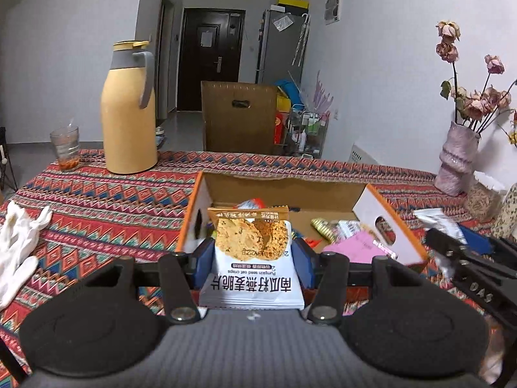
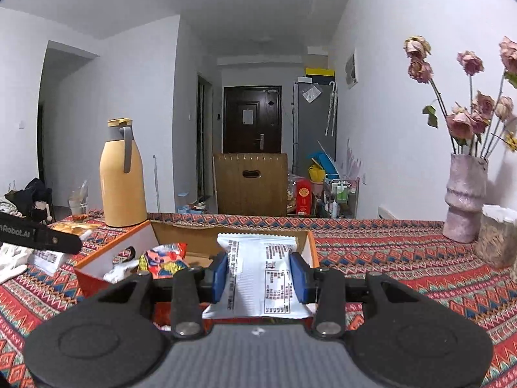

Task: Organize snacks
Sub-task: 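Carry the crisp packet in the left tool while the right carries the white packet over the box, then open the left tool dropping the crisp packet while the right releases the white packet into the box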

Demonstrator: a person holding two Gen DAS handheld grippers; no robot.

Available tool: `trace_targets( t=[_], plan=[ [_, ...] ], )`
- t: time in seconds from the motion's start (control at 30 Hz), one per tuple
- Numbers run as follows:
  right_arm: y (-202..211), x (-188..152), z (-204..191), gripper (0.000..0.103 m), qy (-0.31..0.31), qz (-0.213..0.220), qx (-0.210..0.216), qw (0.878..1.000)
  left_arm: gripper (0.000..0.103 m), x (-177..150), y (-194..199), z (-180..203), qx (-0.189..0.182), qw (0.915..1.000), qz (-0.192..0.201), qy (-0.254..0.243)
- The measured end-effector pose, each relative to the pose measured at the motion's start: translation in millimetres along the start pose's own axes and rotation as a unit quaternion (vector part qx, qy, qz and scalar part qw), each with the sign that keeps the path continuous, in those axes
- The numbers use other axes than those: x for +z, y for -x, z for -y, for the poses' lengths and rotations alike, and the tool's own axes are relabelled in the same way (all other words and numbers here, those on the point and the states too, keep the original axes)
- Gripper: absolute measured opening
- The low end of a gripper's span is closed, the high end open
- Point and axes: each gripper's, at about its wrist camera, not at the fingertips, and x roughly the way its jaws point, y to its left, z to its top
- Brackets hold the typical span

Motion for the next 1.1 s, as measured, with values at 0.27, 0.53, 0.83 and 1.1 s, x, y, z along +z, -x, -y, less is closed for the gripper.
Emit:
trace_targets(
  t=[0.27, 0.53, 0.83, 1.1],
  plan=[
    [-38, 19, -10, 0.04, 0.01, -0.004, 0.004, 1.0, 0.053, 19, -36, 11, -0.001, 0.9999, -0.011, 0.012],
    [-77, 16, -7, 0.04, -0.024, -0.01, -0.003, 1.0, 0.053, 20, -66, 11, 0.021, 0.9992, 0.009, 0.032],
    [-93, -4, -7, 0.04, -0.018, -0.034, -0.003, 0.999, 0.053, 6, -89, 2, 0.027, 0.9994, 0.007, 0.021],
    [-92, -7, -4, 0.049, -0.029, -0.043, -0.008, 0.999, 0.075, 1, -82, 0, 0.029, 0.999, 0.021, 0.026]
  ],
)
